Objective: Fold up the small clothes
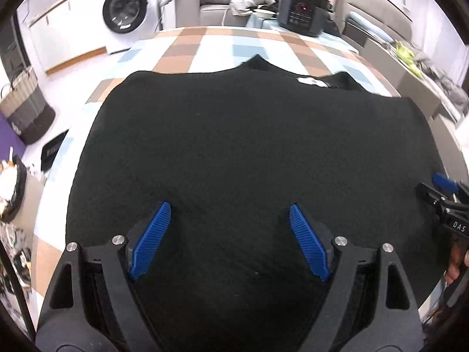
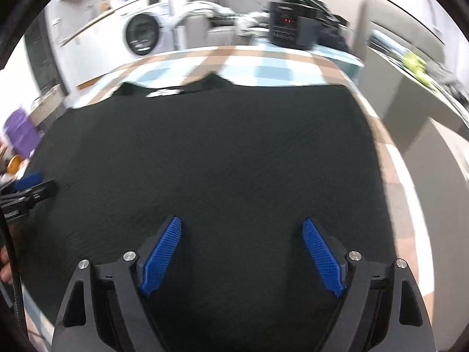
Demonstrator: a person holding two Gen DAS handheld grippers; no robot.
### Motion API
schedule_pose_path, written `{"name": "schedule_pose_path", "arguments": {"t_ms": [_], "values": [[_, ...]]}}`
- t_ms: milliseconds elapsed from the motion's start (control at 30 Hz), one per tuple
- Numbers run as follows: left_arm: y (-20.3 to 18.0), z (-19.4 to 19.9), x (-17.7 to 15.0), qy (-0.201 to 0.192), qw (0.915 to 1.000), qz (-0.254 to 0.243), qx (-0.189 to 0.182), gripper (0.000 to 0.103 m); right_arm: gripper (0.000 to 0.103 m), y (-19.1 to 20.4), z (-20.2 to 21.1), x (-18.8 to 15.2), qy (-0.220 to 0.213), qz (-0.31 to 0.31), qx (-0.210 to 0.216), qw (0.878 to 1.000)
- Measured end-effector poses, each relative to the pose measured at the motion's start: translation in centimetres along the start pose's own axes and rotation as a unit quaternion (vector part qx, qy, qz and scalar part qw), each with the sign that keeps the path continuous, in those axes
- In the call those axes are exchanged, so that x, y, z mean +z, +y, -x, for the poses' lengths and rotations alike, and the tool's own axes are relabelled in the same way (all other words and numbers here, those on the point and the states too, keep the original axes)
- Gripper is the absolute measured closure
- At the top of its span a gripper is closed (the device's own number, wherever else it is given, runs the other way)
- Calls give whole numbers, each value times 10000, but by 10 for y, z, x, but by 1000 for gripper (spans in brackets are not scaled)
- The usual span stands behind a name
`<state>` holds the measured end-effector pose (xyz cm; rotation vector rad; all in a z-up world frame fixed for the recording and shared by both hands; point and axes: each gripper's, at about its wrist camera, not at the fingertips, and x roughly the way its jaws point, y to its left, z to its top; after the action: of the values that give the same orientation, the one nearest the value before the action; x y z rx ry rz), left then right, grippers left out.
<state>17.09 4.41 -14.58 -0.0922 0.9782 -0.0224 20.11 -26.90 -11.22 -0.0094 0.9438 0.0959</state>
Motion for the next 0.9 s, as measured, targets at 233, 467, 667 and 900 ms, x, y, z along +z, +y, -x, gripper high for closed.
{"name": "schedule_pose_path", "arguments": {"t_ms": [233, 467, 667, 900], "values": [[-22, -4, 16, -27, 9992, -208, -342, 21, 17, 9, -3, 19, 67, -105, 121, 9999], [-28, -15, 14, 10, 9989, -470, 16, 21, 17, 28, -16, 21, 180, 432, 13, 9989], [3, 8, -7, 4, 9999, 151, -46, 21, 17, -6, 6, -4, 194, -115, -131, 9997], [12, 37, -45, -54, 9998, 189, 22, 21, 16, 0, 39, -41, 22, -35, 232, 9997]]}}
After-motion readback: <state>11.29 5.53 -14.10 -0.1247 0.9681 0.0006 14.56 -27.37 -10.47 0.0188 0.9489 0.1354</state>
